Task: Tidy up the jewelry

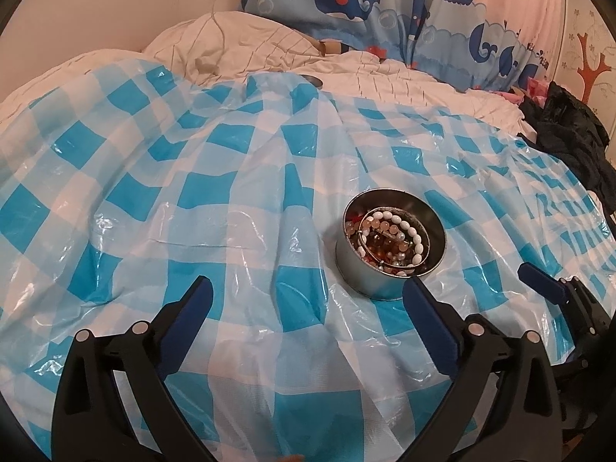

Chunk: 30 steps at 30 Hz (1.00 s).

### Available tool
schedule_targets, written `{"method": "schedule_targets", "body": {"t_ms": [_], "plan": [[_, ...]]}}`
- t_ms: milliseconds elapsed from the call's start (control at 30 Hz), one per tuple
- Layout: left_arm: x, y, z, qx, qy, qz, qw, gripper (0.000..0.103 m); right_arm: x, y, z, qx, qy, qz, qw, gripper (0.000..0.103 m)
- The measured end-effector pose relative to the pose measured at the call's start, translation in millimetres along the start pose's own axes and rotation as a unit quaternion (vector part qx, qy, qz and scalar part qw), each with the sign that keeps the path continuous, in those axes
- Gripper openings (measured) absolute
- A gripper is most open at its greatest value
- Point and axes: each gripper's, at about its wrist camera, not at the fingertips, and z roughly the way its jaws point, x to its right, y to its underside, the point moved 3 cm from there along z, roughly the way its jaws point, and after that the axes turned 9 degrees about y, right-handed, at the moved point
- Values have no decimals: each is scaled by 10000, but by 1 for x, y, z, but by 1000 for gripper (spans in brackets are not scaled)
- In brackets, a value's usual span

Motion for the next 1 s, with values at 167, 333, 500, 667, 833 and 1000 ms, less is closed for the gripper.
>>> {"method": "schedule_targets", "body": {"t_ms": [167, 333, 500, 667, 833, 1000], "plan": [[2, 1, 1, -27, -78, 70, 9999, 95, 3, 1, 1, -24, 0, 12, 10000, 93], [3, 2, 2, -39, -123, 144, 9998, 95, 4, 3, 3, -54, 1, 7, 10000, 93], [6, 3, 3, -76, -157, 247, 9995, 95, 3, 3, 3, -62, -1, 5, 10000, 93], [7, 4, 4, -107, -195, 319, 9992, 95, 4, 5, 4, -99, 9, 1, 10000, 93], [8, 4, 5, -108, -194, 330, 9992, 95, 4, 5, 5, -107, 13, -5, 9999, 93], [8, 4, 5, -111, -189, 324, 9992, 95, 3, 7, 6, -152, 19, -32, 9999, 93]]}}
